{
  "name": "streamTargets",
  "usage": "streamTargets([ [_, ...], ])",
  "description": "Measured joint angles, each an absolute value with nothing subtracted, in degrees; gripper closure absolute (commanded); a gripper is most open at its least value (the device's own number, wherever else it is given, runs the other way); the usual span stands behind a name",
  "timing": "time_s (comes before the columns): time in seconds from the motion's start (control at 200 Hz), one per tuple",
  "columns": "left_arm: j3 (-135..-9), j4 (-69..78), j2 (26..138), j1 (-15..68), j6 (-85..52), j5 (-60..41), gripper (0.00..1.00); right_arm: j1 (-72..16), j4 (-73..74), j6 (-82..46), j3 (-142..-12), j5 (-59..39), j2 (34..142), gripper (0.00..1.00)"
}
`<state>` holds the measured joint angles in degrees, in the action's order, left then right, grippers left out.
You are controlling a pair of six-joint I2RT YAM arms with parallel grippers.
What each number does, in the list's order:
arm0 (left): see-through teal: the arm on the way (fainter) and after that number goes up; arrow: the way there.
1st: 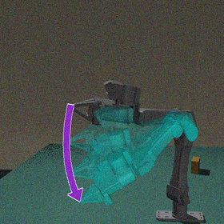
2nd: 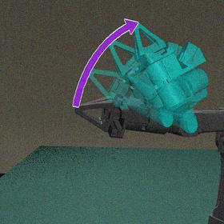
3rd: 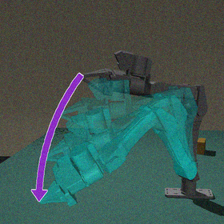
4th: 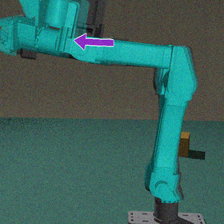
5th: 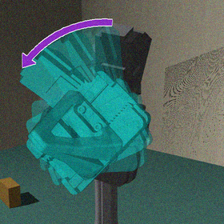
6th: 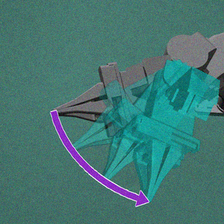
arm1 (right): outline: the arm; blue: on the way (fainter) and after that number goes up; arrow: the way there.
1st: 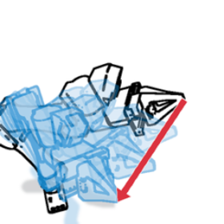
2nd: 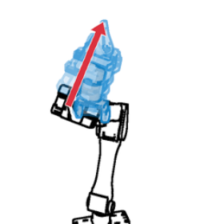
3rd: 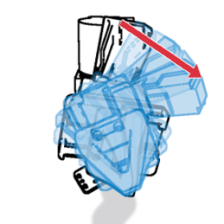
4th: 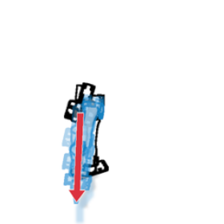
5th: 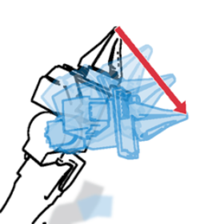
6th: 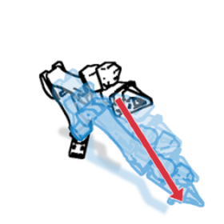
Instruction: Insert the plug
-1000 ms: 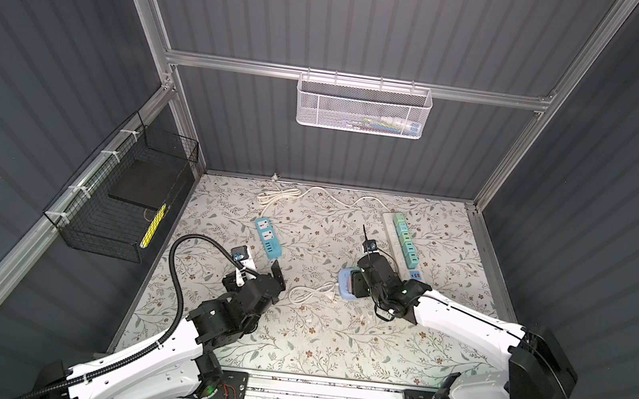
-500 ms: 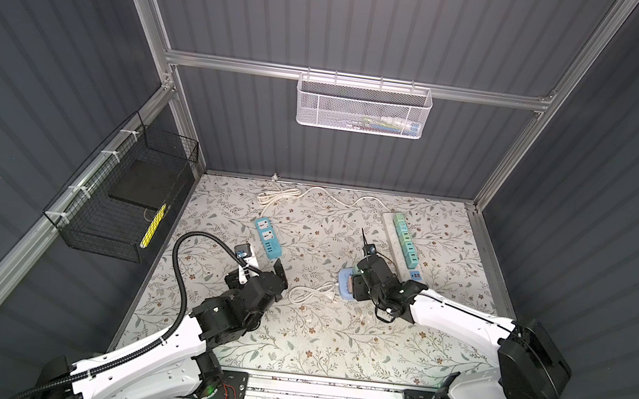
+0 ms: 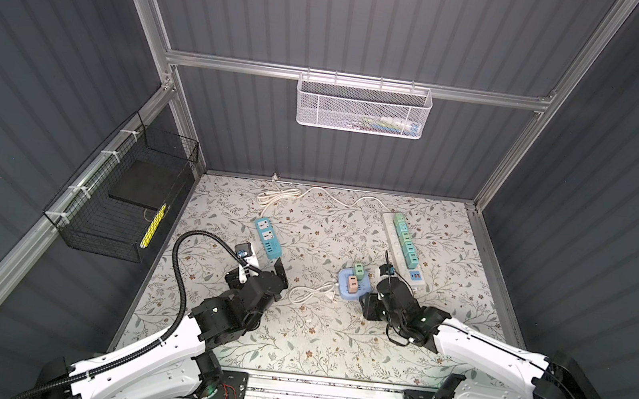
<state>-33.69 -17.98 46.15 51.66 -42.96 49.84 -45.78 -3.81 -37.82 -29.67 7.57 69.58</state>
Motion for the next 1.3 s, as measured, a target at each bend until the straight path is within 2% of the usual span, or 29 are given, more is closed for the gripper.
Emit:
streamTargets([
  [0.31,-35.3,-18.4,48.6,49.9,-40.6,48.9,0.00,-44.1,9.6,-41.6,-29.8,4.0,84.3,0.57],
  [0.6,-42.1,-18.6,52.0,38.7,-37.7,41.7,0.00,-37.5,14.2,-40.5,-39.4,2.1,94.2,0.54],
  [0.77,-45.1,-19.9,58.0,36.1,-36.3,39.1,0.00,-32.0,14.1,-37.7,-47.6,0.4,99.2,0.52],
  [0.89,-47.9,-20.8,63.3,31.4,-35.6,35.5,0.00,-28.4,12.9,-35.3,-53.0,-1.2,101.9,0.51],
  [1.036,-53.3,-21.9,73.1,26.3,-34.4,31.2,0.00,-26.9,10.1,-32.7,-54.3,-2.5,99.8,0.39],
  [1.301,-69.1,-25.1,97.3,21.5,-31.4,25.0,0.00,-27.3,1.7,-29.3,-53.0,-6.5,86.6,0.21],
])
